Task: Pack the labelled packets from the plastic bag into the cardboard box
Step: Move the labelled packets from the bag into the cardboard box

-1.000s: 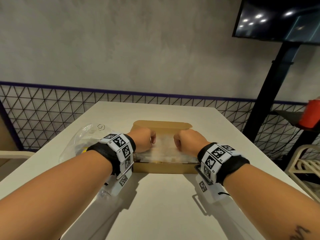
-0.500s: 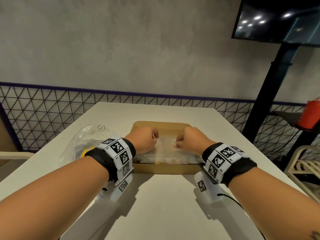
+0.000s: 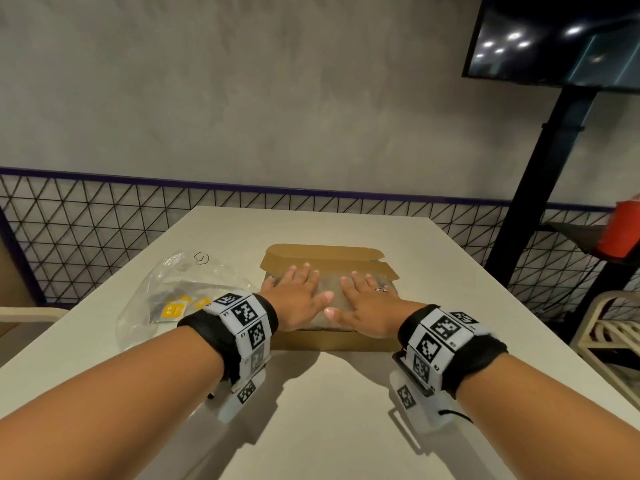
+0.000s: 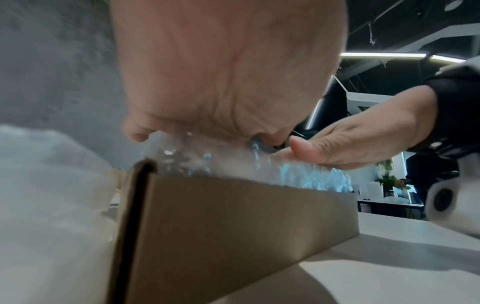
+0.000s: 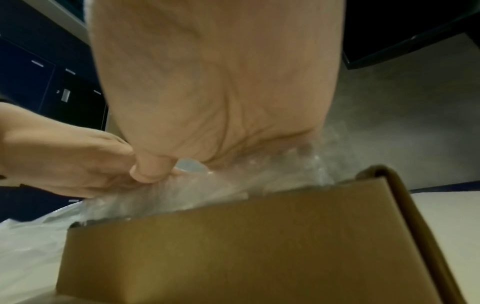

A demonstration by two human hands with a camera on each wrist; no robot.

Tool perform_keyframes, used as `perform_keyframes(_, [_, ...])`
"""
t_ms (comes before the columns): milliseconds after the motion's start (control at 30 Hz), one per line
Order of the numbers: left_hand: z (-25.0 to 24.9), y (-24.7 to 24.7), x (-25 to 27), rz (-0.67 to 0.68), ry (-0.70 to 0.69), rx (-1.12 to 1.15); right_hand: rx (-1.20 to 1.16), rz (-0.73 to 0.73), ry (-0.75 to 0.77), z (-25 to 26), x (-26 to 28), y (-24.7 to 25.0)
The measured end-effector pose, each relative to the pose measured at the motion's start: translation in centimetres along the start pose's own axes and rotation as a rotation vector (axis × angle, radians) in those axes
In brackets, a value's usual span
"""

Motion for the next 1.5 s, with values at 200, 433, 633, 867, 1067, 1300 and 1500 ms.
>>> perform_keyframes(200, [0.2,-0.1,-0.5,0.033,0.011,-0.019,-0.020,-0.026,-0.014,0.1,-0.8,0.2])
perform_keyframes(433, [0.4,-0.2,-1.1,0.035,0.046,-0.051,-0.014,-0.066,-0.050,0.3,-1.2,0.6])
perform_keyframes(633, [1.1,0.7,-0.6,-0.009,0.017,0.025,-0.046,-0.006,-0.045,-0.1,-1.0,0.3])
perform_keyframes(867, [6.3,6.5,4.5,-0.264,0.166,0.222,-0.158,-0.101,0.043,0.0,0.7,2.9])
perform_keyframes(1067, [11.2,3.4,9.2,0.153,0.461,-0.058,-0.248,-0.151,0.108,0.3,2.0,4.6])
perform_keyframes(1300, [11.0,-0.6,10.8,0.409,0.427,-0.176,-0.238,-0.188,0.153,1.1,2.8,4.4])
perform_keyframes(1500, [10.5,-1.7,10.0,0.429,0.376,-0.357,-0.230,-0.180,0.177,1.5,3.6,4.4])
Point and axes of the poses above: each hand's wrist, its own x-axis away from the middle knuckle, its own y-axis out of the back of the hand, z = x × y, the point moved 10 cm from there along -x, towards the middle knuckle, and after that the axes turned 15 degrees about -y, right-handed, at the moved point
